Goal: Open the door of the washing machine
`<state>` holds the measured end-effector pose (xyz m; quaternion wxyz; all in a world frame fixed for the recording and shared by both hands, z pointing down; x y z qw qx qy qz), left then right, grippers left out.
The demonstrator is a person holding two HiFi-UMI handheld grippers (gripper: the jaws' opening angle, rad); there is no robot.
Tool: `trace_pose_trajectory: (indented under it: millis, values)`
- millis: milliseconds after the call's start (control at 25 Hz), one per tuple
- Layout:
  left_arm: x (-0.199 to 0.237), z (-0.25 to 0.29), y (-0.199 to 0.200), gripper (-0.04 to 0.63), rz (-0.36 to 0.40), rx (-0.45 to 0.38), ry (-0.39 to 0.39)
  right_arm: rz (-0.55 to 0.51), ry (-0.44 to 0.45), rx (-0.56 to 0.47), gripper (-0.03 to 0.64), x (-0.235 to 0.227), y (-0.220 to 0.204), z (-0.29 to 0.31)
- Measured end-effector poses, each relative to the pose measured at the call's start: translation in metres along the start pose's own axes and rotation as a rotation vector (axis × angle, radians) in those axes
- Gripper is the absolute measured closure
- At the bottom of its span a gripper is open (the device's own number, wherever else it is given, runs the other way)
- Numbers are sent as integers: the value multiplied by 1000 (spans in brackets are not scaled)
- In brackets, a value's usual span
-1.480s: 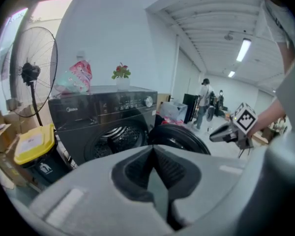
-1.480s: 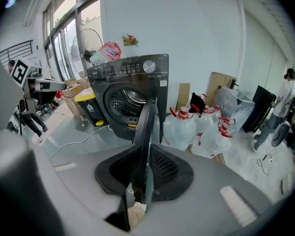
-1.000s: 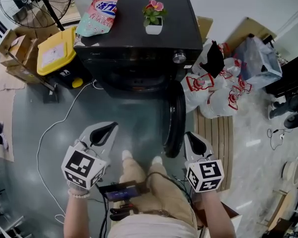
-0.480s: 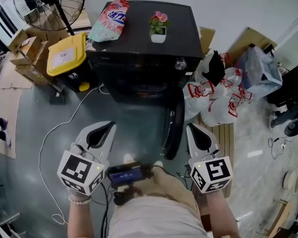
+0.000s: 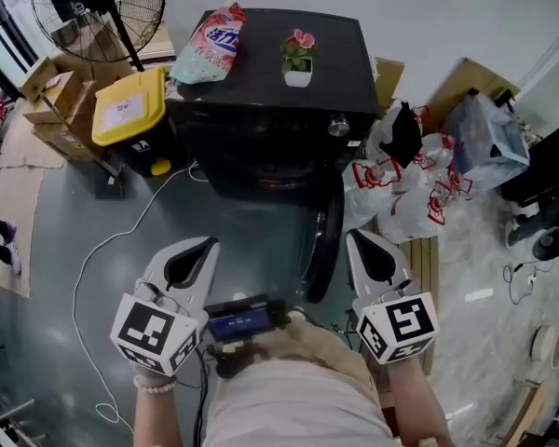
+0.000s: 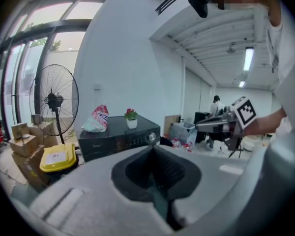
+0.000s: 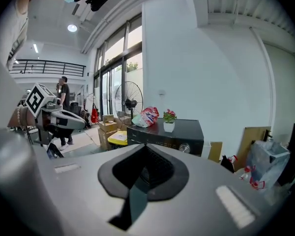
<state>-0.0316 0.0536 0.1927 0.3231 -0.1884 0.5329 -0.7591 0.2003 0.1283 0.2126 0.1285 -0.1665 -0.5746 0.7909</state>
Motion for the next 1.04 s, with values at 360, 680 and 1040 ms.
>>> trace_pose_trajectory:
  millis: [360, 680, 1040]
  values:
    - [-4, 1, -2, 598, -16, -11, 2, -12, 14, -9, 612, 2, 3, 2]
    - [-4, 3, -2, 598, -23, -13, 4, -16, 23, -4, 612, 2, 3, 4]
    - [-7, 5, -3, 598, -28, -18, 2, -22, 33, -2, 612, 1, 3, 6]
Point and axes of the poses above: the fingertips, and each gripper's own axes: z forward along the fingers, x to its left, y out of its top, the point moved 5 cm from there along -z, backward along the fingers, and after that the axes turned 14 degrees about y, right-handed, at the moved point
